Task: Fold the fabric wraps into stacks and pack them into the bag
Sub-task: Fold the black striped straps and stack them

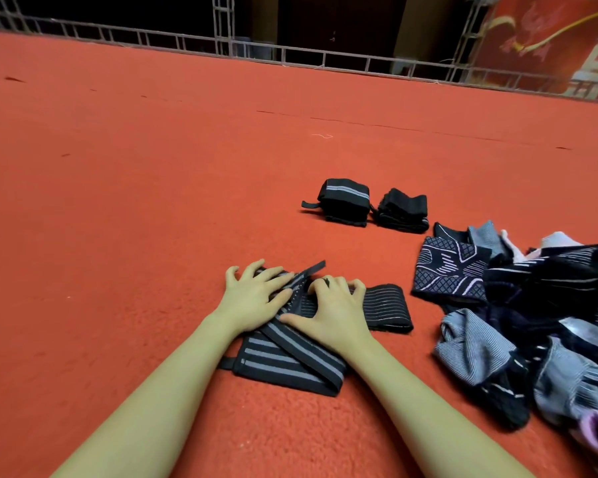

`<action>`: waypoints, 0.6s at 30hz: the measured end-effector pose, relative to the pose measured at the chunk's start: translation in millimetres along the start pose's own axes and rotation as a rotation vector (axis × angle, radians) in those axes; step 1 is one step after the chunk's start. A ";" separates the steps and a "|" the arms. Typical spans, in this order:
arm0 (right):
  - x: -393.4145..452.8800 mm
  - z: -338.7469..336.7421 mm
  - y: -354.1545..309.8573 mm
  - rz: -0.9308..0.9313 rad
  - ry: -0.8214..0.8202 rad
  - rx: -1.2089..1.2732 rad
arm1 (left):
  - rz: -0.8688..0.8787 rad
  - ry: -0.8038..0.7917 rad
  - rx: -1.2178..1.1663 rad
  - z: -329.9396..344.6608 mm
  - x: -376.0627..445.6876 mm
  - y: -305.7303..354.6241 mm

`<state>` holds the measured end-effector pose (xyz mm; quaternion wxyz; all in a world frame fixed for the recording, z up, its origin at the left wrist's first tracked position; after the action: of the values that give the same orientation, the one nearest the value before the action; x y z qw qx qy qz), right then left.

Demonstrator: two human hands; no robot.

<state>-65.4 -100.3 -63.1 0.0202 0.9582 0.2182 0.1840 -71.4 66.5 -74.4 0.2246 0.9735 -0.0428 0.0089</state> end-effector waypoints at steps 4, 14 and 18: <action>-3.5 3.2 -8.9 0.013 0.196 -0.024 | -0.041 -0.012 -0.011 0.1 -3.6 -1.9; -15.8 -12.4 39.0 0.303 0.496 0.061 | -0.116 -0.042 0.082 1.5 -5.7 11.4; -11.5 -27.4 58.3 0.372 0.571 0.034 | -0.148 -0.099 0.085 -2.9 -4.8 17.8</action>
<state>-61.0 -159.0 -34.5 -0.0916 0.8915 0.0397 0.4419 -77.7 52.2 -64.2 0.1809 0.9818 0.0187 -0.0539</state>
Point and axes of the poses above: each hand's wrist, its own x-axis towards the middle knuckle, its own z-axis out of the palm, y = z × x, the point moved 2 cm from there along x, towards the middle knuckle, and after that the axes turned 15 degrees about -x, right-handed, at the moved point
